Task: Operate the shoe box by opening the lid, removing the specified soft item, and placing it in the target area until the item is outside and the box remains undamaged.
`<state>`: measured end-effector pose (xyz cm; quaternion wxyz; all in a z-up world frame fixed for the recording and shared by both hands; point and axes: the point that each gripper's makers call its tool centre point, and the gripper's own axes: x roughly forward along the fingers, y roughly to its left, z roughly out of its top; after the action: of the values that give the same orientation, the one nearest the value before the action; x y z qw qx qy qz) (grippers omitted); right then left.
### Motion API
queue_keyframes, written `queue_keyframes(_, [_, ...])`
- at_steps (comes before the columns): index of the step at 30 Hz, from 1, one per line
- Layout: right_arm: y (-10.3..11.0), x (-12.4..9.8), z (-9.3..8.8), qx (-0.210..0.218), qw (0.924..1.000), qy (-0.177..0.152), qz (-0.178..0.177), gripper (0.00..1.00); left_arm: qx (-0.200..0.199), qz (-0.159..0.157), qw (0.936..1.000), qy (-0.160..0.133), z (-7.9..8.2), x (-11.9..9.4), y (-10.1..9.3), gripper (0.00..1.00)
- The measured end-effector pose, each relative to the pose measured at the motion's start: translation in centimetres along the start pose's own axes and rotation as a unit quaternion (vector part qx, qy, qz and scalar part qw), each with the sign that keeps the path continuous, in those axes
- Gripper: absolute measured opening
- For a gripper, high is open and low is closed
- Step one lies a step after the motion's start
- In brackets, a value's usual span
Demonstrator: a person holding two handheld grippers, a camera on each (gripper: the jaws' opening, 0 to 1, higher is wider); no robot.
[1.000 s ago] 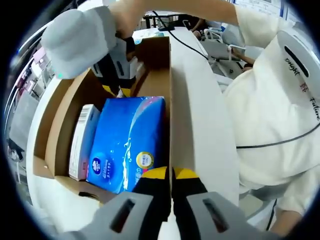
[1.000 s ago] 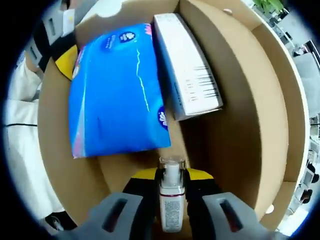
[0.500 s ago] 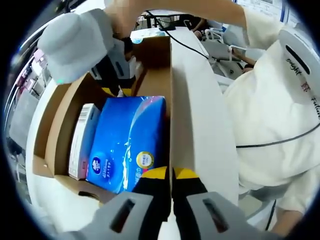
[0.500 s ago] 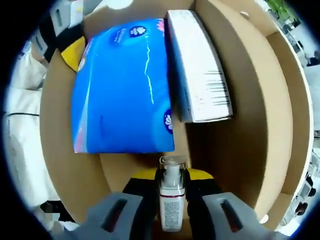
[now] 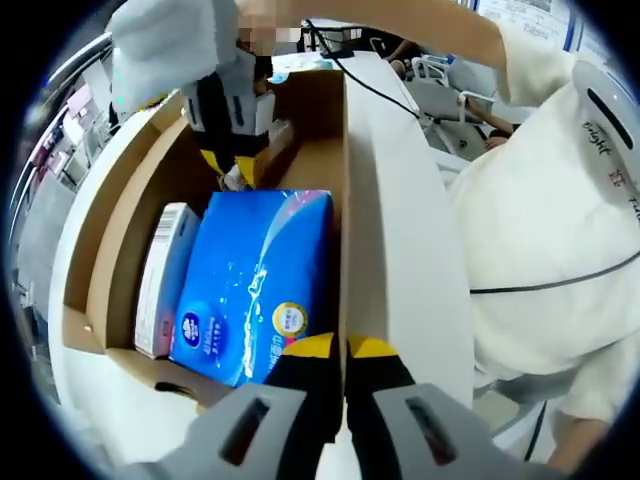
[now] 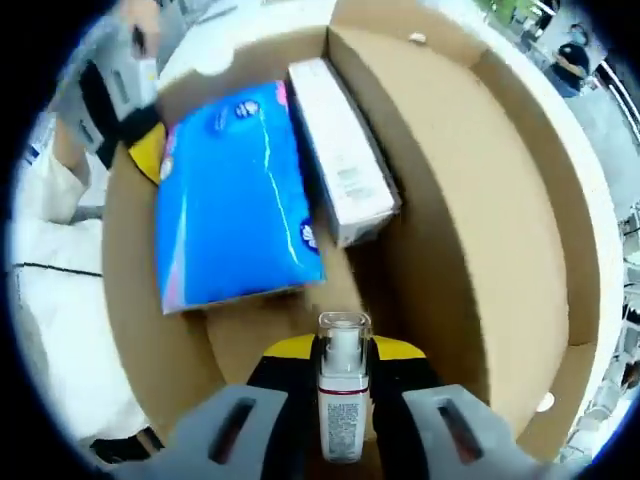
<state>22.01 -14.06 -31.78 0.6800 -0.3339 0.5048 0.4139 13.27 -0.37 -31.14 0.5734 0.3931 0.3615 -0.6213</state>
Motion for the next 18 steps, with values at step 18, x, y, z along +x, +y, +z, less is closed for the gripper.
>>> queue_keyframes(18, [0.0,-7.0,2.2,0.14,0.9146,-0.367,-0.097,0.18,0.003,0.007,1.0,-0.003,0.1,-0.1,-0.3,0.01])
